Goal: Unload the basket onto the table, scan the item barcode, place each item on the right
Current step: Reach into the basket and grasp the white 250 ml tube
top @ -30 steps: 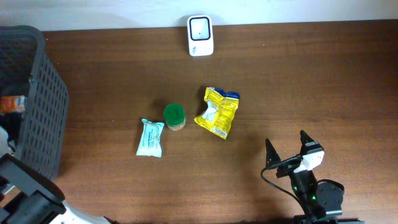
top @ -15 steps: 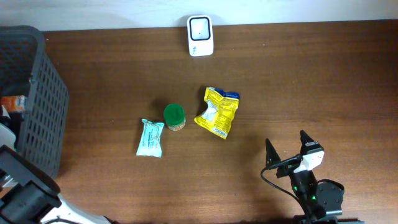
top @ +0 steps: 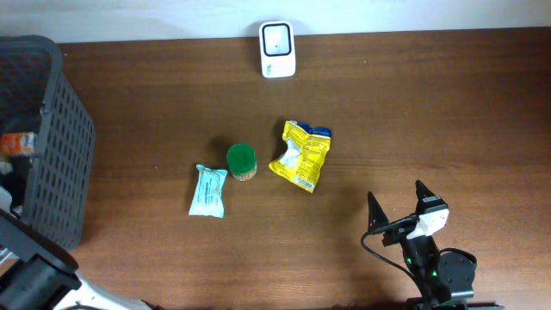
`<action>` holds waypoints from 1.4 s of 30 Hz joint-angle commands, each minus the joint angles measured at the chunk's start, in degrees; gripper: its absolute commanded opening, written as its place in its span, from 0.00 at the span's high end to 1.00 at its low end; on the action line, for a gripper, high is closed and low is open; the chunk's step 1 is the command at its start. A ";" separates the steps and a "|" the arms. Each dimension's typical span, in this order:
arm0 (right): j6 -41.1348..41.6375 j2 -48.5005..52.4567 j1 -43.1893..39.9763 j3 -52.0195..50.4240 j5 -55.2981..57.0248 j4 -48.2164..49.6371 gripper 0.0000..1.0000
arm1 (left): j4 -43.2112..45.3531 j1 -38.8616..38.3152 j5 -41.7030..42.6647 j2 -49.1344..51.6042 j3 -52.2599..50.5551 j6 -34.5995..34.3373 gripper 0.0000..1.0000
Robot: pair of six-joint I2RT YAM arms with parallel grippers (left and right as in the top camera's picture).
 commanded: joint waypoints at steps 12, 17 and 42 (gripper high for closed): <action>0.39 -0.22 0.42 -0.26 -0.31 -0.39 0.02 | 2.47 0.13 1.38 4.13 -2.25 0.46 1.00; 0.39 -0.22 0.42 -0.26 -0.31 -0.39 0.02 | 2.19 -0.66 1.79 1.68 -2.25 0.46 1.00; 0.39 -0.22 0.42 -0.26 -0.31 -0.39 0.02 | 9.20 -15.30 0.24 -38.49 -2.25 -5.62 1.00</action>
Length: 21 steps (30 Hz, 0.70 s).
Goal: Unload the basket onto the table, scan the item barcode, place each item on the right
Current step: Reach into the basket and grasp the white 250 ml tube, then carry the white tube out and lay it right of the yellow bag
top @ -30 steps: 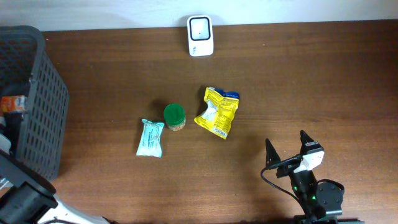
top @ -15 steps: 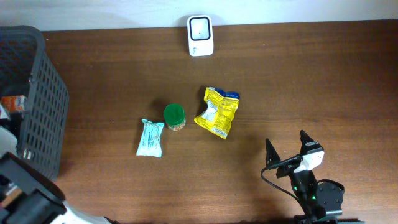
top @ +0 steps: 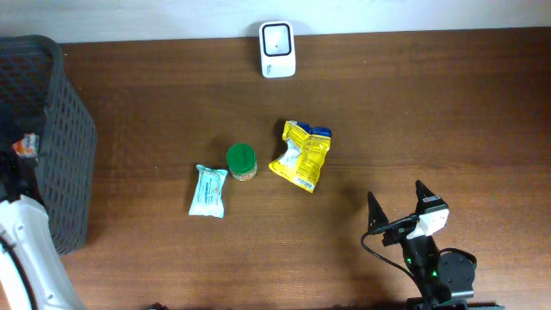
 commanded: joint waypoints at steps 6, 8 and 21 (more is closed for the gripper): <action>0.42 -0.22 0.42 -0.26 -0.31 -0.39 0.02 | 0.52 -11.69 -1.25 -9.46 1.11 -1.51 1.00; 0.42 -0.22 0.42 -0.26 -0.31 -0.39 0.02 | -0.98 -17.81 -1.27 -10.84 1.11 -1.75 1.00; 0.42 -0.22 0.42 -0.26 -0.31 -0.39 0.02 | -13.18 -55.32 -1.07 3.15 1.09 -23.76 1.00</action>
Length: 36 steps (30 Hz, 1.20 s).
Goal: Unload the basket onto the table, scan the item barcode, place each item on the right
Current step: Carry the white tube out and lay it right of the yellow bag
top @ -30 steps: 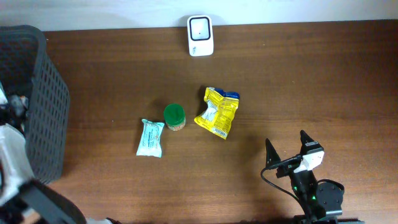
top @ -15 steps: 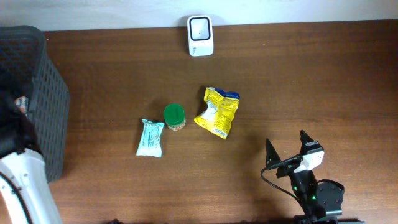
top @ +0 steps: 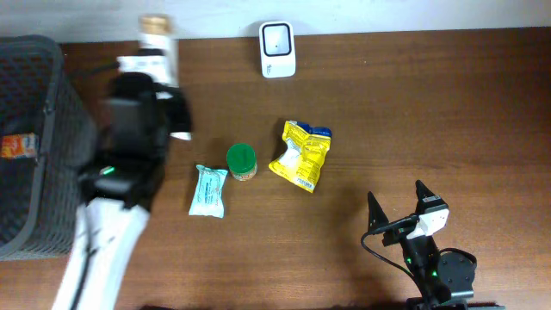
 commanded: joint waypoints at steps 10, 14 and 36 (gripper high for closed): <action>0.42 -0.22 0.42 -0.26 -0.31 -0.39 0.02 | 18.53 -26.73 6.69 27.21 1.09 -15.78 1.00; 0.42 -0.22 0.42 -0.26 -0.31 -0.39 0.02 | 21.33 -29.79 6.73 31.30 1.09 -21.00 1.00; 0.42 -0.22 0.42 -0.26 -0.31 -0.39 0.02 | 26.36 -34.62 7.56 39.28 1.09 -27.58 0.58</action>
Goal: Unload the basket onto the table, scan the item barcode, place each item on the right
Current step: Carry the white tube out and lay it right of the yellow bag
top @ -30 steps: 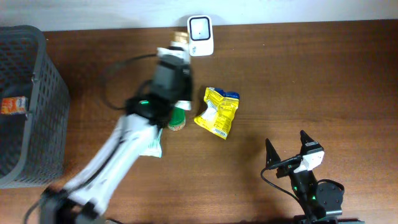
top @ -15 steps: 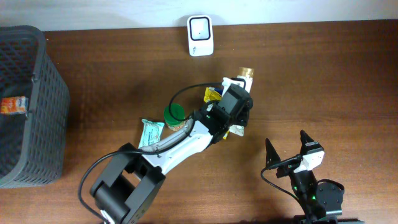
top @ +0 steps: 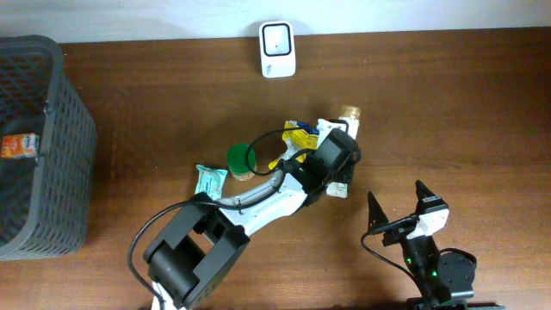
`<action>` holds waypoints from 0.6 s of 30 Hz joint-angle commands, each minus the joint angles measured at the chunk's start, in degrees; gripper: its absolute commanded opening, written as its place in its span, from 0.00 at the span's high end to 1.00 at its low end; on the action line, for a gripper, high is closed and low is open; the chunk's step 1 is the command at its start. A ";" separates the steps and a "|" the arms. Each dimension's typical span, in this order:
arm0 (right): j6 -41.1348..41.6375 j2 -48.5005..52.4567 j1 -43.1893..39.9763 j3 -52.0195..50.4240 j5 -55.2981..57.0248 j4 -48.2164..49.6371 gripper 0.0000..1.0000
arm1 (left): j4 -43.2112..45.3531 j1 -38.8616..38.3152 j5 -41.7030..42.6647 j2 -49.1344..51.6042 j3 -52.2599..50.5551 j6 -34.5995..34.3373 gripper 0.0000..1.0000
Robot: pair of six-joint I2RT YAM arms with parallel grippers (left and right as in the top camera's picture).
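Observation:
My left gripper (top: 338, 148) is shut on a white bottle with a tan cap (top: 349, 114), holding it just right of the yellow pouch (top: 303, 142), near the table's middle. The cap points toward the far edge. The white barcode scanner (top: 277, 38) stands at the back edge, well beyond the bottle. My left arm lies across the pouch's lower part. At the front right my right gripper (top: 398, 207) is open with nothing between its fingers.
A green-lidded jar (top: 240, 160) and a teal packet (top: 207, 182) lie left of the pouch, the packet partly under my left arm. A dark mesh basket (top: 39, 172) at the left edge holds an orange item (top: 17, 146).
My left gripper, with the bottle in it, has moved from the back left beside the basket to the middle of the table, right of the yellow pouch. The right arm has not moved.
At first my left arm was low at the left edge by the basket, barely in view, and it stayed there. Then it held the tan-capped bottle at the back left of the table. Now it holds the bottle beside the yellow pouch.

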 commanded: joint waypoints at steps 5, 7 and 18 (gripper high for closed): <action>0.46 -0.22 0.42 -0.26 -0.31 -0.39 0.02 | 2.08 -0.17 0.61 0.22 1.11 -0.35 0.39; 0.44 -0.22 0.42 -0.26 -0.31 -0.39 0.02 | 2.56 0.15 0.59 0.00 1.11 -0.09 0.39; 0.46 -0.22 0.42 -0.26 -0.31 -0.39 0.02 | -3.41 8.37 0.39 -16.48 1.16 12.90 0.31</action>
